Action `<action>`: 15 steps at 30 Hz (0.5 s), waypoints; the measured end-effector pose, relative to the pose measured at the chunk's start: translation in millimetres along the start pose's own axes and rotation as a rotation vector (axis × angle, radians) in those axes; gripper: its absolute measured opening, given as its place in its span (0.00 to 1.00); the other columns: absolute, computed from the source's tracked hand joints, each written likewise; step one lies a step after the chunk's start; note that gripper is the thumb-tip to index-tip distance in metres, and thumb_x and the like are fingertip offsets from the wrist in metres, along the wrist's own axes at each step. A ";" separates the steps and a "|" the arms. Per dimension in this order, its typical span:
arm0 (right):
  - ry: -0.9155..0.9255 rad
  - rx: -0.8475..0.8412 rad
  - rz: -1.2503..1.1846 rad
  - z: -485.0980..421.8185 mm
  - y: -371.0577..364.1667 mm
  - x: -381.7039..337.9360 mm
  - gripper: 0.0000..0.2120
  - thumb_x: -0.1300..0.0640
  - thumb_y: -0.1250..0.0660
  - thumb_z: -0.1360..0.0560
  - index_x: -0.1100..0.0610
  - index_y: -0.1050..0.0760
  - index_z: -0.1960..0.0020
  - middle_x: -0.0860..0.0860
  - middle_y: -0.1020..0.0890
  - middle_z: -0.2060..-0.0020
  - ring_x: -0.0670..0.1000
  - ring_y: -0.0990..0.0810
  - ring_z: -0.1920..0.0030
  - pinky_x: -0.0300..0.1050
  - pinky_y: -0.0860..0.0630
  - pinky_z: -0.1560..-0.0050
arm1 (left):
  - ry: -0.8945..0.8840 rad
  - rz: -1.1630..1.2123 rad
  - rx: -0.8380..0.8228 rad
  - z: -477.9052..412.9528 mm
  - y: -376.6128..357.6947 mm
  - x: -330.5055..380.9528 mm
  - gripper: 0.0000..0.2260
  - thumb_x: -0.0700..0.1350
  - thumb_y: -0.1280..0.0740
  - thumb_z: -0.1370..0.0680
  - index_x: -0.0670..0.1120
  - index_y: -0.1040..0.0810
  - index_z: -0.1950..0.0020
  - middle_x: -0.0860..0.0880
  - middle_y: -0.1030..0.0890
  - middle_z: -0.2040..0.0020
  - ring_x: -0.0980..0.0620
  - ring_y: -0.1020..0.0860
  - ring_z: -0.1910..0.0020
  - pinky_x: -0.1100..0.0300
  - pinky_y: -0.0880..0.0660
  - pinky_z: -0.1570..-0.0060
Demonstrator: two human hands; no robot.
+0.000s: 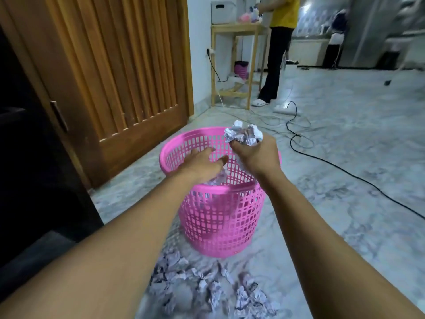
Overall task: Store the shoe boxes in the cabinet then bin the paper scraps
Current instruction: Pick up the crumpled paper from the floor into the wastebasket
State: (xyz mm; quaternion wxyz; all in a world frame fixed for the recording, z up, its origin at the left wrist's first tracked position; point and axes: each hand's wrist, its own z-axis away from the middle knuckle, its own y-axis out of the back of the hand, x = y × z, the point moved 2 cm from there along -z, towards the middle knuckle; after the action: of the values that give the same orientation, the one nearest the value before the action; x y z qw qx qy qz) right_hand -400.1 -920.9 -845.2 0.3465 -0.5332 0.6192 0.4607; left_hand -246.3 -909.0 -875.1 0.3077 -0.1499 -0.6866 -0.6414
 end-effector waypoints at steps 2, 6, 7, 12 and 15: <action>0.006 -0.009 0.075 -0.1 -7.6 3.0 0.04 0.58 0.27 0.25 0.52 0.21 0.54 0.45 0.21 0.71 0.37 0.27 0.79 0.30 0.33 0.77 | -0.050 -0.034 0.016 4.3 6.3 -0.3 0.21 0.63 0.38 0.23 0.54 0.27 0.34 0.51 0.19 0.44 0.51 0.17 0.53 0.55 0.20 0.53; 0.004 -0.064 0.243 -0.8 -18.8 12.4 0.02 0.58 0.30 0.23 0.52 0.23 0.54 0.47 0.20 0.68 0.44 0.22 0.72 0.35 0.29 0.75 | -0.073 -0.150 0.123 18.3 16.5 -16.0 0.15 0.53 0.37 0.21 0.47 0.22 0.63 0.49 0.21 0.66 0.49 0.21 0.66 0.60 0.29 0.69; -0.008 -0.107 0.296 -1.4 -21.8 14.1 0.02 0.57 0.31 0.23 0.53 0.24 0.53 0.50 0.19 0.66 0.49 0.20 0.68 0.38 0.26 0.71 | -0.072 -0.182 0.131 23.4 16.6 -21.1 0.17 0.53 0.37 0.21 0.46 0.24 0.67 0.48 0.23 0.69 0.48 0.22 0.67 0.61 0.33 0.70; -0.061 -0.361 0.657 0.6 -26.4 14.7 0.30 0.47 0.26 0.27 0.50 0.31 0.29 0.56 0.36 0.28 0.58 0.24 0.39 0.53 0.26 0.39 | -0.078 -0.168 0.112 47.7 20.3 -34.8 0.23 0.54 0.38 0.21 0.45 0.31 0.73 0.49 0.30 0.76 0.46 0.27 0.71 0.60 0.37 0.69; -0.072 -0.429 0.794 10.5 -23.2 10.2 0.32 0.43 0.26 0.29 0.48 0.32 0.28 0.55 0.32 0.28 0.57 0.23 0.38 0.56 0.25 0.36 | -0.105 -0.150 0.073 62.1 20.0 -32.0 0.22 0.54 0.39 0.20 0.46 0.32 0.72 0.48 0.30 0.74 0.45 0.28 0.70 0.58 0.34 0.67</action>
State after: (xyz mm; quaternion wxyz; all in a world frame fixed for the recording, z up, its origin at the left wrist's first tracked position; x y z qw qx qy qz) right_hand -380.0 -914.7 -862.7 0.0458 -0.2977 0.6539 0.6940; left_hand -224.1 -839.9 -878.2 0.2276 -0.1205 -0.7340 -0.6285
